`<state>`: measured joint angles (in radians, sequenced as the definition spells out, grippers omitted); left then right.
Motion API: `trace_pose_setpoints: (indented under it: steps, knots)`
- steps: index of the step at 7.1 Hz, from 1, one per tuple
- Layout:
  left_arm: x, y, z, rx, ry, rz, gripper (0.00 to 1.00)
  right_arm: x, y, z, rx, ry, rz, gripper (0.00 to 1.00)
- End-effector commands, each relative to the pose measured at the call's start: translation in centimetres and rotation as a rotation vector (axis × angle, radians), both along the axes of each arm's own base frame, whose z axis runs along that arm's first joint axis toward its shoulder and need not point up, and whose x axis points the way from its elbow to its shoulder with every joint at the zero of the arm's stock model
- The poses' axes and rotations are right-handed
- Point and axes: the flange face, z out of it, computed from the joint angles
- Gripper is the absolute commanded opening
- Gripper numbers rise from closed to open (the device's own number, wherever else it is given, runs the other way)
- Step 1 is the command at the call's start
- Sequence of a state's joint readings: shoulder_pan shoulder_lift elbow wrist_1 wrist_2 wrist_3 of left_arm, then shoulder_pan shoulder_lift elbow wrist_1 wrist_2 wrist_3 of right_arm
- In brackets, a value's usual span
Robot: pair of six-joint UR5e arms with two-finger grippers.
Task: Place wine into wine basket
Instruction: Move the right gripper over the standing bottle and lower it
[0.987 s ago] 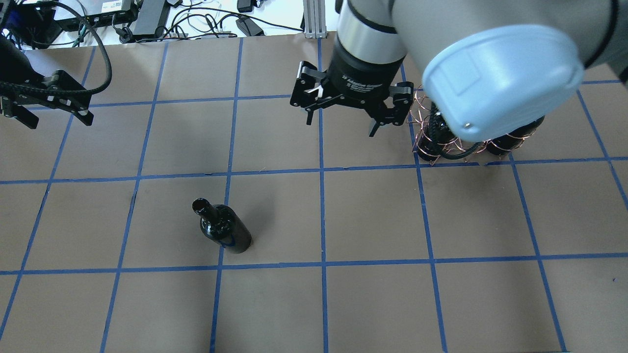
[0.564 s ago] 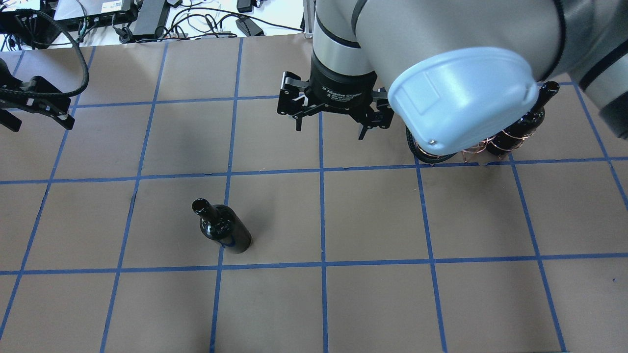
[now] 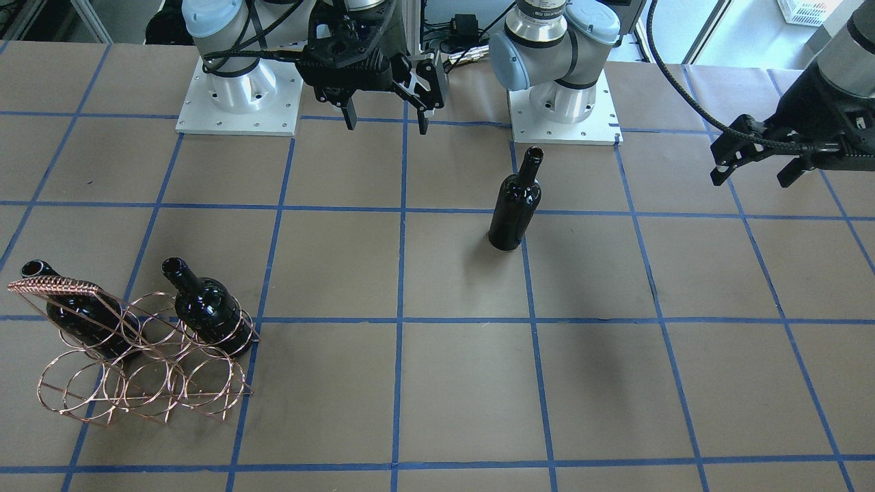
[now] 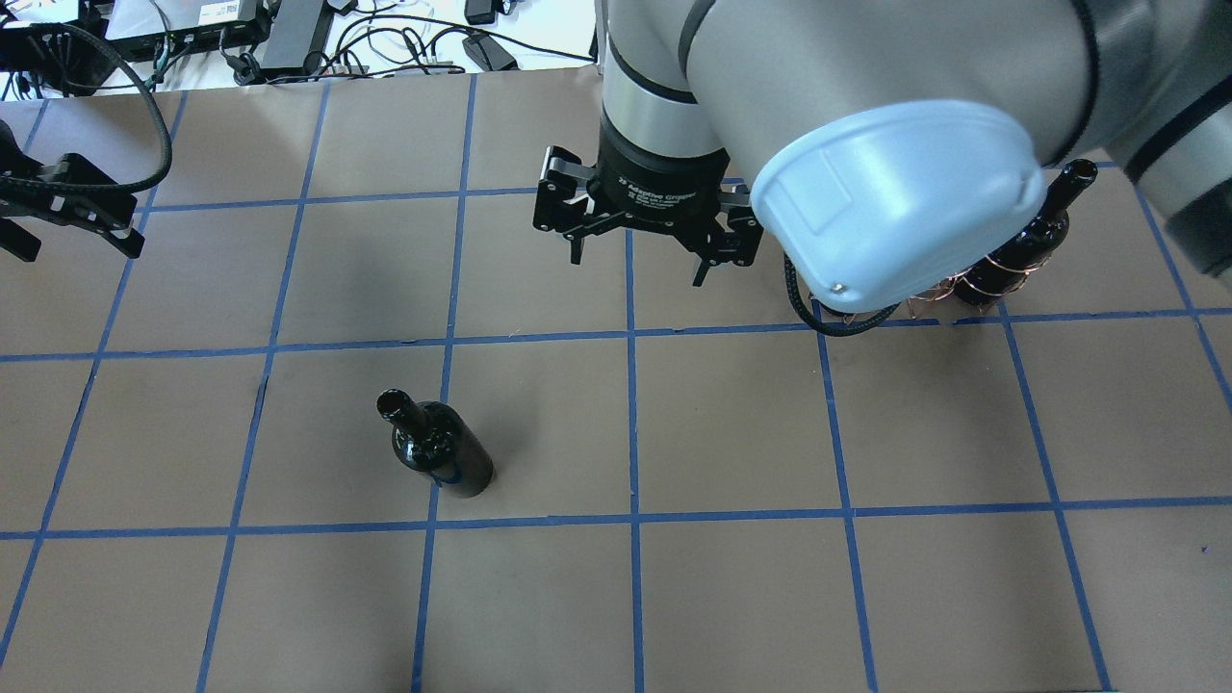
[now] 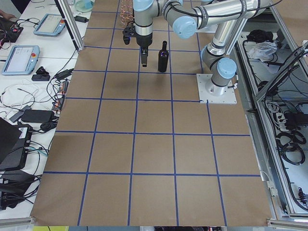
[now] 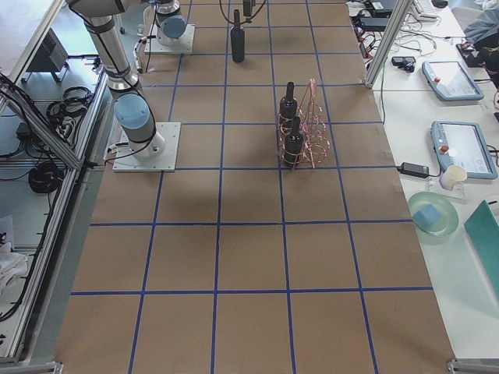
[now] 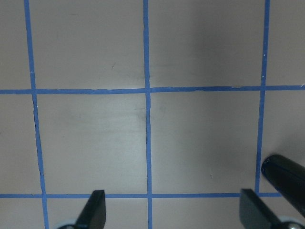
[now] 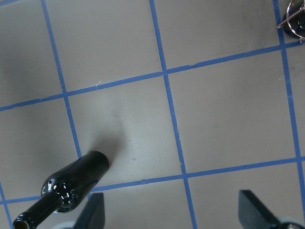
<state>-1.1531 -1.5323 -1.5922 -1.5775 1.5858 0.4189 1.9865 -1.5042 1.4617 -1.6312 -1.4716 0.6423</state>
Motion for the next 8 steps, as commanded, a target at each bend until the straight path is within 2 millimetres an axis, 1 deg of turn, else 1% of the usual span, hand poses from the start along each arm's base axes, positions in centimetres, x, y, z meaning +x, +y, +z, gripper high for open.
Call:
trace_pose_setpoints:
  steps: [1, 2, 3, 4, 5, 6, 7, 8]
  knots:
    - [0.1, 0.0, 0.0, 0.001, -0.002, -0.002, 1.00, 5.5, -0.2, -1.1, 0.021, -0.011, -0.060, 1.00]
    - [0.1, -0.1, 0.1, -0.008, -0.006, -0.003, 1.00, 8.7, 0.2, -1.5, 0.032, -0.015, -0.086, 1.00]
    - [0.1, -0.1, 0.1, -0.009, -0.006, -0.003, 1.00, 10.8, 0.8, -2.8, 0.052, -0.006, -0.092, 1.00]
    - [0.1, -0.1, 0.0, -0.008, -0.006, -0.003, 1.00, 12.3, 1.3, -3.6, 0.049, -0.016, -0.127, 1.00]
    - [0.2, -0.1, 0.0, -0.008, -0.006, -0.003, 1.00, 15.6, 1.9, -5.4, 0.019, -0.036, -0.125, 1.00]
    - [0.5, -0.1, 0.0, -0.007, -0.004, 0.003, 1.00, 18.4, 2.2, -7.0, 0.010, -0.031, -0.127, 1.00]
    - [1.0, 0.0, -0.2, -0.005, 0.000, 0.013, 1.00, 20.3, 2.1, -8.4, 0.000, -0.001, -0.108, 1.00]
    - [1.4, 0.1, -0.4, -0.003, 0.006, 0.021, 1.00, 22.2, 3.5, -10.3, 0.005, 0.032, -0.068, 1.00]
